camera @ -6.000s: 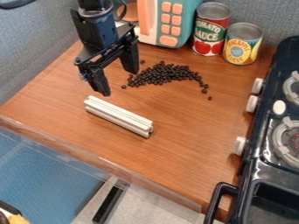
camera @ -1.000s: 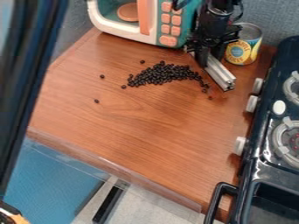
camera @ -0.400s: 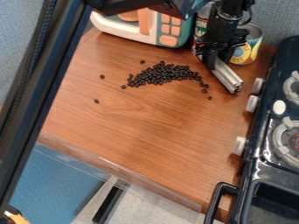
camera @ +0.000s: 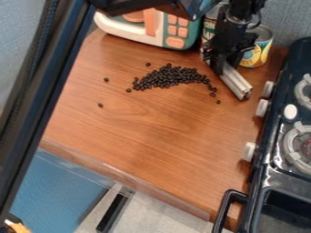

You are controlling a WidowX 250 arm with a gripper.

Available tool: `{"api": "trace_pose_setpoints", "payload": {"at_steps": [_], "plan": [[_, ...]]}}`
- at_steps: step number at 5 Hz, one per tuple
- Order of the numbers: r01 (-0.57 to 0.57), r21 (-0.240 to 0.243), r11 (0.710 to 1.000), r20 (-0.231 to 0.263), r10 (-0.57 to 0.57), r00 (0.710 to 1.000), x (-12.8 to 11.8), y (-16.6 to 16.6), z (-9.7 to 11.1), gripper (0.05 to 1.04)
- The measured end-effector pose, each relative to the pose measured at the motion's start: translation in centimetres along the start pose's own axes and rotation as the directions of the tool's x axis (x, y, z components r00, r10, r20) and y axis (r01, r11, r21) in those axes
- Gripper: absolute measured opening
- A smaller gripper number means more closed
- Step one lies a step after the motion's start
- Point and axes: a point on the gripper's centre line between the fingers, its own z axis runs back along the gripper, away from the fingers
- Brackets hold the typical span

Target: Sweep into pile

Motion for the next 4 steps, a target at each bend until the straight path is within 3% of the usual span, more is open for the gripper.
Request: {"api": "trace_pose_setpoints", "payload": {"at_steps": [4], "plan": [[-0.019, -0.002, 1.000, -0.005, 0.019, 1.000, 0.4, 2.4, -0.7, 0.382]]}}
